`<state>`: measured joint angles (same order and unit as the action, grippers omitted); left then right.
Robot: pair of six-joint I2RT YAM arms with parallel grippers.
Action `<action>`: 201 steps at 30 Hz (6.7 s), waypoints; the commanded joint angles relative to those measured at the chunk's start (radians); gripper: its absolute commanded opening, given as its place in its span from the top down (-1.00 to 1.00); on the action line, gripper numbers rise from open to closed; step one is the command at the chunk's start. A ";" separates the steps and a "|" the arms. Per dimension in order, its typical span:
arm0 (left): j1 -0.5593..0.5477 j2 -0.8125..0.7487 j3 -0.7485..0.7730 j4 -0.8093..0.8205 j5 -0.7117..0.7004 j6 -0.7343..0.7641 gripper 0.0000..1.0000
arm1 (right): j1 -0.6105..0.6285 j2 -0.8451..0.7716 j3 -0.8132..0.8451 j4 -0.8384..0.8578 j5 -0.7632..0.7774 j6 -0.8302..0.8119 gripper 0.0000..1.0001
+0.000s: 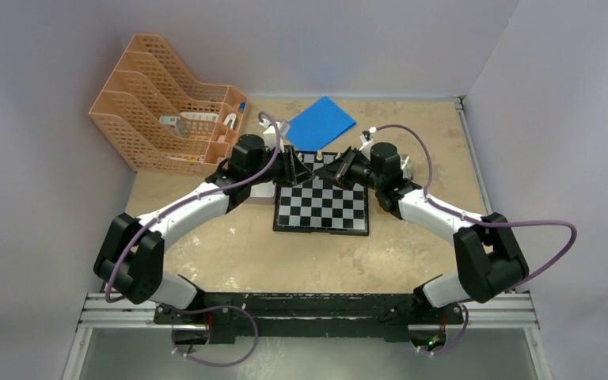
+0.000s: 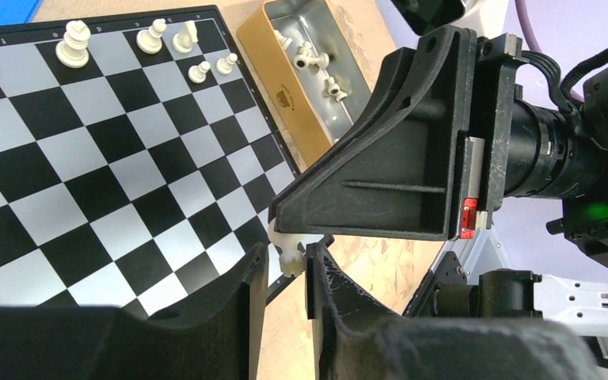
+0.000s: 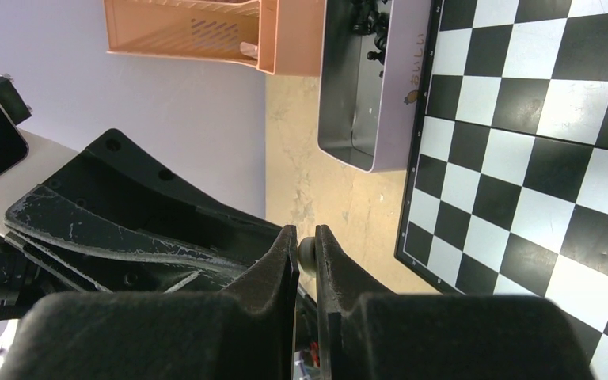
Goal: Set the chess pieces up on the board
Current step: Place the chess piece on the chessboard, then pick up the chess piece from the storage box.
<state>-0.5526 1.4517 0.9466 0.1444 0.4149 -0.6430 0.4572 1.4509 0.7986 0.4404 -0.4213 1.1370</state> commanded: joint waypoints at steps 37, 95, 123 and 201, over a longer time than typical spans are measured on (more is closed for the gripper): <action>0.083 0.403 0.687 -0.740 -0.152 0.416 0.90 | 0.001 -0.246 0.025 -0.365 0.362 -0.302 -0.97; 0.138 0.841 1.099 -0.852 -0.299 0.506 0.86 | 0.002 -0.241 0.094 -0.425 0.423 -0.374 -0.97; 0.139 0.773 1.155 -0.885 -0.245 0.485 0.30 | 0.001 -0.191 0.103 -0.421 0.530 -0.392 -0.98; 0.154 -0.272 -0.013 -0.575 0.111 0.414 -0.42 | -0.327 0.239 0.224 -0.498 0.828 -0.201 0.66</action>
<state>-0.4015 1.1999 0.9340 -0.4755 0.4980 -0.2253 0.1307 1.7840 1.0359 -0.0910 0.4007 1.0191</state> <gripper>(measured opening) 0.720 0.242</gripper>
